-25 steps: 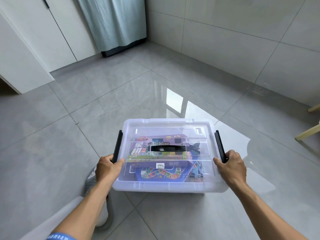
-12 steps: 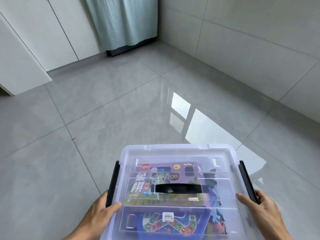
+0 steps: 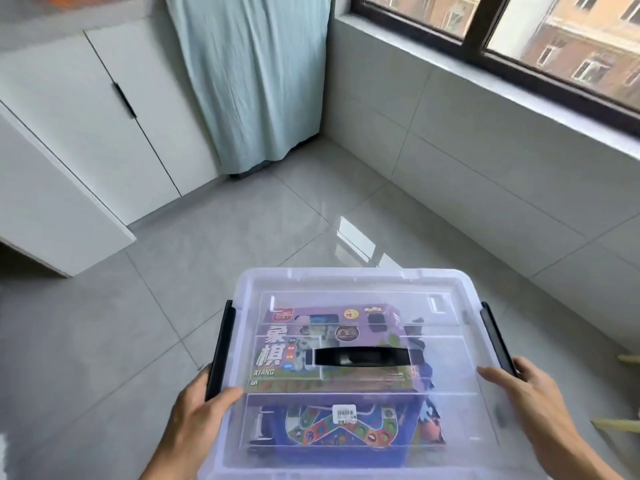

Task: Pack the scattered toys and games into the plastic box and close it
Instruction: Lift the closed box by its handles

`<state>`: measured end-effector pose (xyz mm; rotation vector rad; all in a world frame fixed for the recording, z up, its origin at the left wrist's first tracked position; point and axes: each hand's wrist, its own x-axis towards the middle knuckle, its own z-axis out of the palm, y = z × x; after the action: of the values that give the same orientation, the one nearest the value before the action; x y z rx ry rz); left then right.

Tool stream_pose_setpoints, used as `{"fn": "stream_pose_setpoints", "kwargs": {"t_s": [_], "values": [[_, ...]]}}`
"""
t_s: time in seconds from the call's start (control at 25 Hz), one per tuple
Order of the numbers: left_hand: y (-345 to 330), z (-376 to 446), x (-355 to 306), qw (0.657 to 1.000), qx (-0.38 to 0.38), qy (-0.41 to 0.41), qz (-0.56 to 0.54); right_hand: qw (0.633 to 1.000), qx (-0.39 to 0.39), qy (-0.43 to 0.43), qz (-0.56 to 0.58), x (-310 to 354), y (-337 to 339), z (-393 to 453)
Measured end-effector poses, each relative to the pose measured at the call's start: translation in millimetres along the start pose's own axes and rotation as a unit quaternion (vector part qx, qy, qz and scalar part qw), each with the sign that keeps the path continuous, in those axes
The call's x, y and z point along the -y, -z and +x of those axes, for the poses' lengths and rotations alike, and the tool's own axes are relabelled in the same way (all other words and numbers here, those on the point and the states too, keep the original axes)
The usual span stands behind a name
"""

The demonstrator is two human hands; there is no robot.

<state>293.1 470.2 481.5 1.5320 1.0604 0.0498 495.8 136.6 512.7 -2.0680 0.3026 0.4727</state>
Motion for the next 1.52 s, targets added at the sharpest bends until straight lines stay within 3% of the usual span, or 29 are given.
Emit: {"fn": "stream_pose_setpoints", "kwargs": {"t_s": [0.48, 0.72, 0.92, 1.12, 1.28, 1.44, 1.52], "values": [[-22.3, 361.9, -227.9, 0.996, 0.013, 0.051, 0.069, 0.996, -0.056, -0.05, 0.044, 187.3, -139.3, 294.2], [-70.4, 604.5, -311.0, 0.994, 0.075, 0.004, 0.078, 0.989, -0.11, -0.058, 0.079, 269.6, -226.7, 466.1], [-137.0, 824.3, -339.9, 0.988, 0.062, -0.024, 0.142, 0.979, -0.14, -0.098, 0.116, 274.5, -329.5, 621.6], [-211.6, 980.6, -329.5, 0.972, 0.071, -0.106, 0.199, 0.967, -0.167, -0.081, 0.177, 247.1, -403.0, 763.9], [-263.7, 1065.9, -313.2, 0.968, 0.078, -0.143, 0.192, 0.951, -0.173, -0.091, 0.24, 211.5, -444.6, 834.1], [-283.3, 1122.4, -303.6, 0.965, 0.074, -0.129, 0.215, 0.945, -0.193, -0.095, 0.248, 199.2, -464.4, 878.1], [-288.1, 1116.3, -305.0, 0.926, 0.049, -0.198, 0.319, 0.94, -0.199, -0.098, 0.257, 206.8, -474.0, 888.0]]}}
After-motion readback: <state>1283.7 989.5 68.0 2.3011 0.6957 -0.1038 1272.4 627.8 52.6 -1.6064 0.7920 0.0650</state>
